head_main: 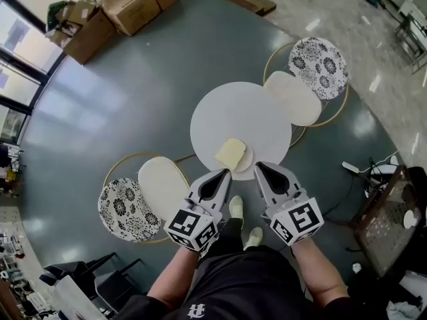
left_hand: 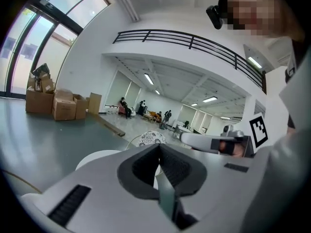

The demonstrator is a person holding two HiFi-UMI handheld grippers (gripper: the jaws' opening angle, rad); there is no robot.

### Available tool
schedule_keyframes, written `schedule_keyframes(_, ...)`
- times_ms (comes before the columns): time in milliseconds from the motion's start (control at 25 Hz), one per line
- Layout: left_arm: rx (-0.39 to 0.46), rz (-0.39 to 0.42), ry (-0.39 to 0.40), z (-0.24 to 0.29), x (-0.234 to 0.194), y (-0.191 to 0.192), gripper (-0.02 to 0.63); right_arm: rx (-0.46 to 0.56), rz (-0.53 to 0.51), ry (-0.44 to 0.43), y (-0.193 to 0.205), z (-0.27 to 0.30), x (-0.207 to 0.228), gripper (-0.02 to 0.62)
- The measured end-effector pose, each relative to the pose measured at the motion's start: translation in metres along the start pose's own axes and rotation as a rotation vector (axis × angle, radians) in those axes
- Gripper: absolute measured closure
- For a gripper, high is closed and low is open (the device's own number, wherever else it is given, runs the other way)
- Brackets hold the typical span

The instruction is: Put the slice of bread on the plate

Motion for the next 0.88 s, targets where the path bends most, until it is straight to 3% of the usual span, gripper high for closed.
schedule_keyframes(440,0.15,0.08,-0.014,-0.038,0.076,-0.034,0.6,0.067,-0.073,-0.035,-0.042,-0.04,-0.027,0.592)
schedule_keyframes(880,0.208,0.13,0.01,-0.056,0.124,-0.042,0.6,0.138,-0.14,-0.014,-0.072,-0.086,-0.04,0.592)
Point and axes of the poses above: the fingertips, and each gripper's own axes: z forward along the fingers, x to its right, y out of its underside, the point moved 10 cm from there along -z, backward along the fingers, and after that the axes turned 6 degrees about -z, right-handed, at the moved point
